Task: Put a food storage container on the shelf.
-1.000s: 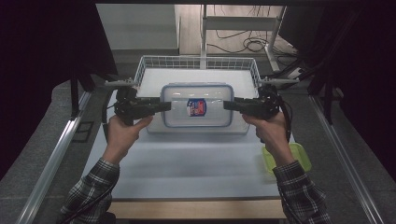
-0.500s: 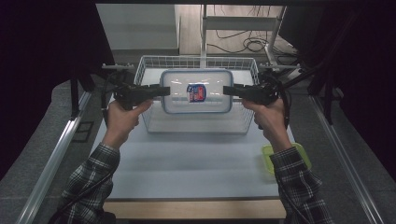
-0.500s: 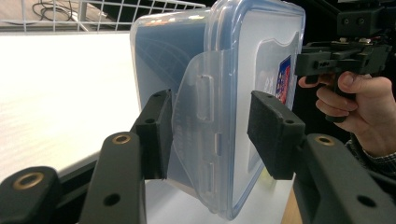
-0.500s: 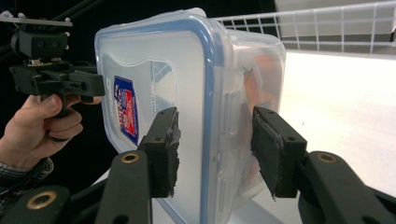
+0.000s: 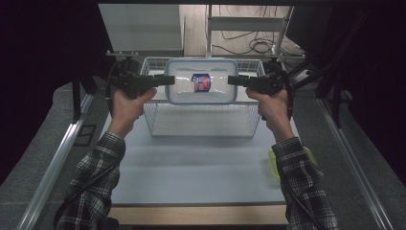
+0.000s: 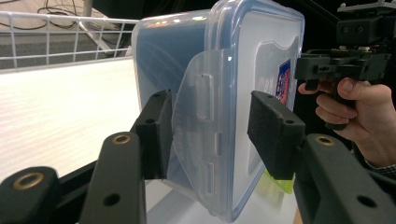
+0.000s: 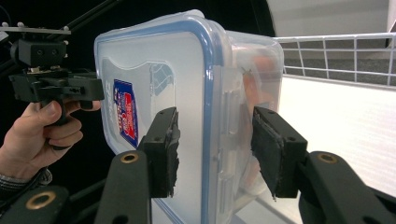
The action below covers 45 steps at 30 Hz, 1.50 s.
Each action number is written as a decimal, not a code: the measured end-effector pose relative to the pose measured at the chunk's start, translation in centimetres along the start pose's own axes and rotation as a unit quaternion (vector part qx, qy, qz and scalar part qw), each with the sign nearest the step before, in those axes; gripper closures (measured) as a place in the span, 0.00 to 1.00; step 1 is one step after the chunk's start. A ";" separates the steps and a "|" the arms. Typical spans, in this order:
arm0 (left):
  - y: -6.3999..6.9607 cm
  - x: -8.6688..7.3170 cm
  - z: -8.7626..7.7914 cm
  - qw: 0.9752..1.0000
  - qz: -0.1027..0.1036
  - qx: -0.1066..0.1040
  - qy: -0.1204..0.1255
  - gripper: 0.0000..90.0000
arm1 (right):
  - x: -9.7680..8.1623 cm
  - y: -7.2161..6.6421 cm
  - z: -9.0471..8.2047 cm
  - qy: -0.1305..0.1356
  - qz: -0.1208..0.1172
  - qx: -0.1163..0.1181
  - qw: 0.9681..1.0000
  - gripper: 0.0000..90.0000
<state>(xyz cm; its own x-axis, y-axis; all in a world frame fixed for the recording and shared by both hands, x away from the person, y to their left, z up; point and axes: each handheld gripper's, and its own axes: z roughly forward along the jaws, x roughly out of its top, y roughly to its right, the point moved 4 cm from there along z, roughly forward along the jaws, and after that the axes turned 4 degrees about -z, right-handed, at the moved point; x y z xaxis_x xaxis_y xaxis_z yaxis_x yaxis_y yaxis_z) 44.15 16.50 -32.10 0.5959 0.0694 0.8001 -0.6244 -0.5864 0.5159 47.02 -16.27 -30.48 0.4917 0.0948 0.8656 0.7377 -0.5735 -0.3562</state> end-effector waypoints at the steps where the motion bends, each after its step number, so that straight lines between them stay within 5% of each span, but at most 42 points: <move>1: -0.3 0.2 0.2 1.000 -0.001 0.002 0.000 0.57 | 0.1 0.2 0.2 0.000 0.002 -0.001 1.000 0.58; 12: -1.7 0.3 1.3 1.000 -0.011 0.008 0.004 0.57 | 0.2 2.0 1.5 -0.006 0.023 -0.004 1.000 0.56; 32: -2.1 0.3 1.8 1.000 -0.004 0.022 0.016 0.53 | 0.0 2.1 1.8 -0.001 0.050 -0.013 0.999 0.56; 37: -2.1 0.2 1.9 1.000 -0.004 0.025 0.014 0.53 | -0.3 2.1 1.9 -0.013 0.042 -0.030 0.999 0.56; 40: -2.6 0.1 2.0 0.999 -0.014 0.028 0.010 0.50 | -0.7 2.1 2.5 -0.036 0.018 -0.052 0.998 0.58; 45: -3.3 0.3 2.2 0.999 -0.035 0.023 0.014 0.49 | -0.8 2.4 2.6 -0.031 0.027 -0.046 0.998 0.59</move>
<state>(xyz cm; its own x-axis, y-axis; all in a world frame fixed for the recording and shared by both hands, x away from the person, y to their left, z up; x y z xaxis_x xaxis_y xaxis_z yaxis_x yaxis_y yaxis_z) 47.51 16.65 -34.25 0.6223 0.1330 0.7714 -0.5583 -0.6152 0.5565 49.57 -15.64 -32.93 0.5595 0.1095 0.8216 0.6647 -0.6513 -0.3659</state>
